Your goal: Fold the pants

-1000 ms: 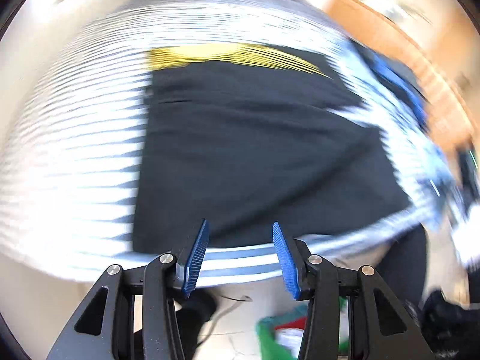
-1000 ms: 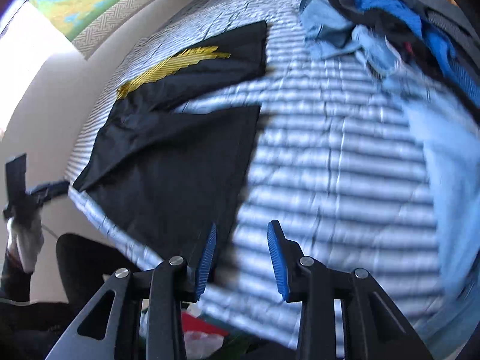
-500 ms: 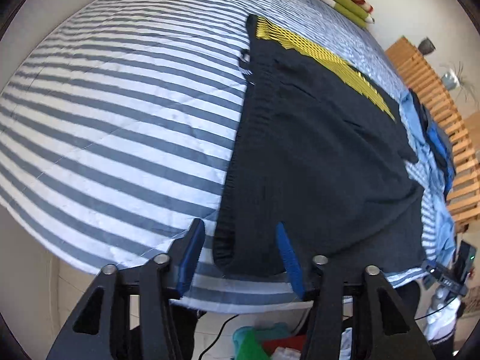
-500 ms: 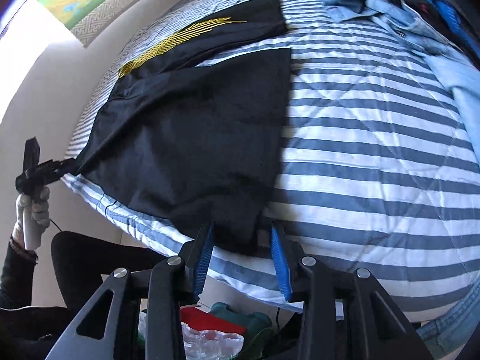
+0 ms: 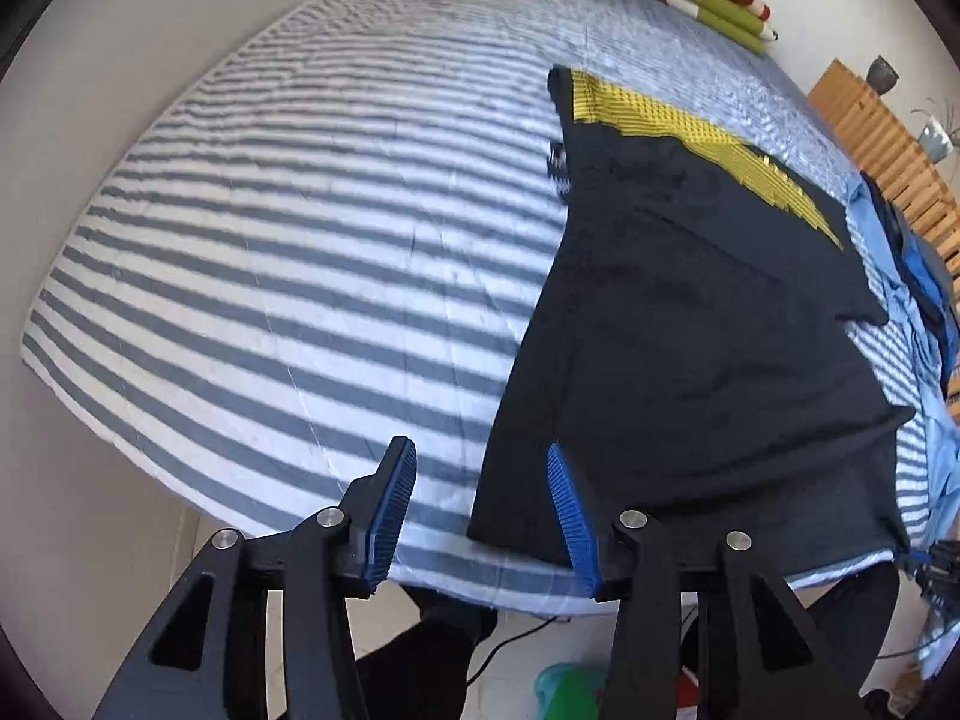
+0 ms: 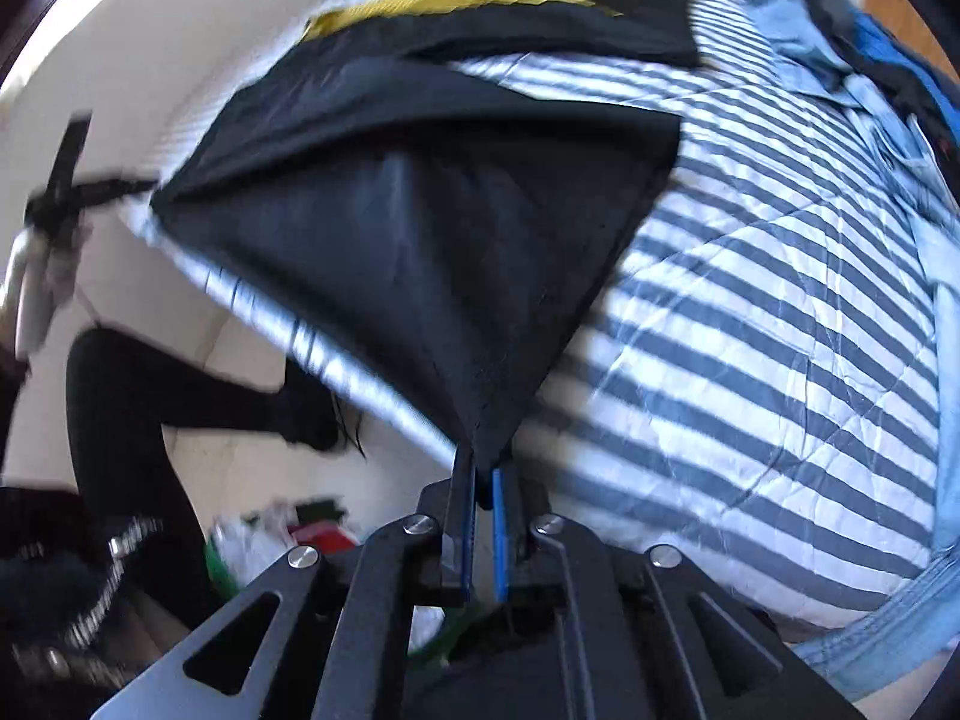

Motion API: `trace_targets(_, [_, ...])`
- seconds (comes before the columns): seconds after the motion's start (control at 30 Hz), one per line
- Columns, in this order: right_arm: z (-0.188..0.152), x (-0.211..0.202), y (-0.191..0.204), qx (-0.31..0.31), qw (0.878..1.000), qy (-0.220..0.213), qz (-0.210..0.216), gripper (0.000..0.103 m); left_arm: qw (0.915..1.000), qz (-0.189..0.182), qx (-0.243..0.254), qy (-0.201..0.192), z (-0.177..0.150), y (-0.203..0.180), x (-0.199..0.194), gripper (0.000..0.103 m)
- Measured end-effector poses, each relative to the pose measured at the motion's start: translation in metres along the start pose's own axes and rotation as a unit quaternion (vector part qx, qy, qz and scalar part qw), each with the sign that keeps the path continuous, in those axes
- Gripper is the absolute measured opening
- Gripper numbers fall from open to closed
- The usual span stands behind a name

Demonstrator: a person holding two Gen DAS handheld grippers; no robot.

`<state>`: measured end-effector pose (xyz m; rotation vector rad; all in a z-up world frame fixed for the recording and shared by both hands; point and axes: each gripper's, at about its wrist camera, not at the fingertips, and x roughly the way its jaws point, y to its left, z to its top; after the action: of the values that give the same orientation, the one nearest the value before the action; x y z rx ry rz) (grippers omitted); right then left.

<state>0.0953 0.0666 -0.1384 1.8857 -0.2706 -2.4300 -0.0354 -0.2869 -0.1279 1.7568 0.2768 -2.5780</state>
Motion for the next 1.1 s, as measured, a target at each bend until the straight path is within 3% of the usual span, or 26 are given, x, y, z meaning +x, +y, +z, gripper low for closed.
trace_targets(0.17, [0.010,-0.051,-0.017,0.019,0.998,-0.052,0.014,0.032,0.9991,-0.021,0.034,-0.018,0.027,-0.023,-0.013,0.049])
trace_targets(0.27, [0.021,-0.063,-0.038,0.070,0.994,-0.086,0.013,0.032,0.9942,-0.069,0.079,-0.022,0.031,-0.069,-0.018,0.048])
trace_targets(0.37, [0.026,-0.058,-0.054,0.115,0.988,-0.102,0.023,0.032,0.9817,-0.103,0.159,-0.021,0.025,-0.133,-0.016,0.048])
trace_targets(0.47, [0.034,-0.059,-0.071,0.145,0.983,-0.108,0.030,0.032,0.9696,-0.138,0.202,-0.007,0.012,-0.189,-0.015,0.048])
trace_targets(0.53, [0.040,-0.065,-0.078,0.151,0.980,-0.123,0.032,0.032,0.9585,-0.170,0.229,0.005,-0.005,-0.226,-0.019,0.048])
trace_targets(0.7, [0.054,-0.059,-0.098,0.153,0.978,-0.133,0.045,0.032,0.9186,-0.242,0.310,0.038,-0.075,-0.319,-0.021,0.048])
trace_targets(0.73, [0.059,-0.052,-0.105,0.160,0.977,-0.131,0.057,0.032,0.8977,-0.264,0.348,0.057,-0.090,-0.333,-0.020,0.048])
trace_targets(0.8, [0.068,-0.040,-0.115,0.176,0.973,-0.128,0.082,0.032,0.8836,-0.266,0.379,0.069,-0.118,-0.360,-0.014,0.048])
trace_targets(0.9, [0.085,-0.021,-0.124,0.189,0.968,-0.121,0.110,0.032,0.8724,-0.267,0.401,0.084,-0.147,-0.387,-0.008,0.049])
trace_targets(1.0, [0.101,-0.002,-0.125,0.182,0.969,-0.103,0.128,0.032,0.8708,-0.247,0.417,0.082,-0.160,-0.405,0.003,0.049])
trace_targets(1.1, [0.112,0.012,-0.123,0.179,0.973,-0.088,0.118,0.032,0.8722,-0.223,0.425,0.093,-0.167,-0.415,0.020,0.048])
